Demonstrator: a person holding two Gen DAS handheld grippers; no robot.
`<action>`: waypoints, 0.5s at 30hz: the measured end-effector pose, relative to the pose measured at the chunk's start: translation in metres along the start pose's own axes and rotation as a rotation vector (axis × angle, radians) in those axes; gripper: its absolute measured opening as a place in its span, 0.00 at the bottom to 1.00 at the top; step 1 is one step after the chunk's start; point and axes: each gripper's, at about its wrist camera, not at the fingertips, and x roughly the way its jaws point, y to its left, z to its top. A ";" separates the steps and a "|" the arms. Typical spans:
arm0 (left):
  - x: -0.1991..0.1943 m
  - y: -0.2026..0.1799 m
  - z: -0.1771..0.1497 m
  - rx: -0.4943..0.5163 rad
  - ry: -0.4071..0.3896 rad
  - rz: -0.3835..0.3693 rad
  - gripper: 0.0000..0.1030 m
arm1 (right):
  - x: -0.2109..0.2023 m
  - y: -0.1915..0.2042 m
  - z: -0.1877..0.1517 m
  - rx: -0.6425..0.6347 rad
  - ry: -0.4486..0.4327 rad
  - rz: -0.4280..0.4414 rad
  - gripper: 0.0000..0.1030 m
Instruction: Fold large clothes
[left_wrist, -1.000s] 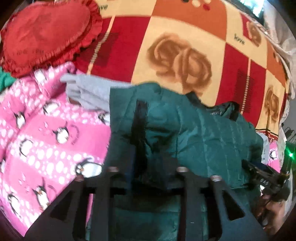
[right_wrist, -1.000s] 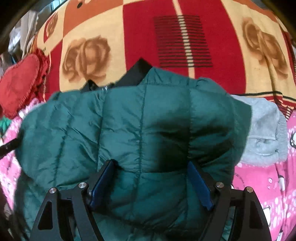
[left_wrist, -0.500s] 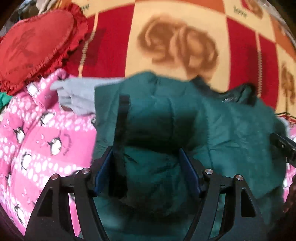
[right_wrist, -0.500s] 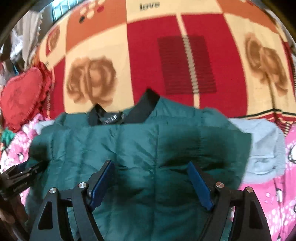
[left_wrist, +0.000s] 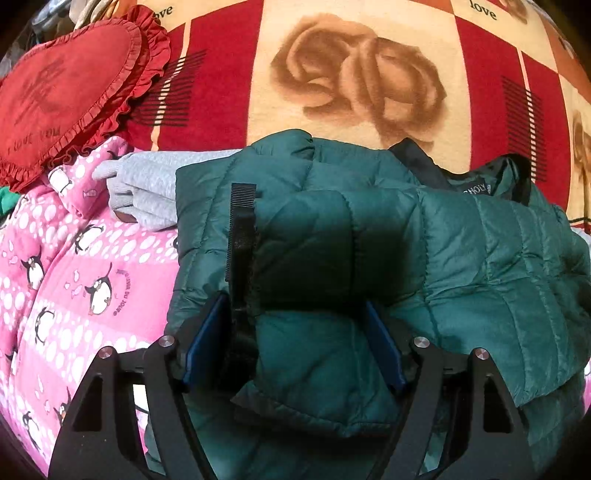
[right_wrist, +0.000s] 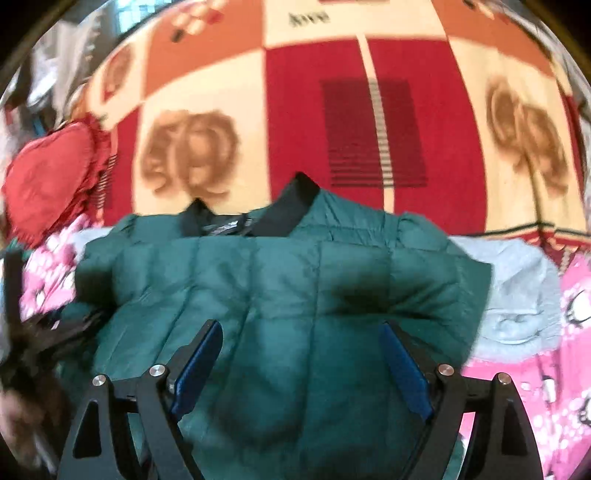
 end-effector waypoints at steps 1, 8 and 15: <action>0.000 0.000 0.000 -0.001 -0.001 0.001 0.72 | -0.003 0.000 -0.007 -0.016 0.008 -0.008 0.82; -0.001 -0.008 -0.004 0.008 -0.012 0.019 0.74 | 0.038 -0.015 -0.037 -0.023 0.107 -0.064 0.83; 0.002 -0.008 -0.005 0.006 -0.019 0.028 0.75 | 0.001 -0.023 -0.029 0.037 0.045 -0.025 0.82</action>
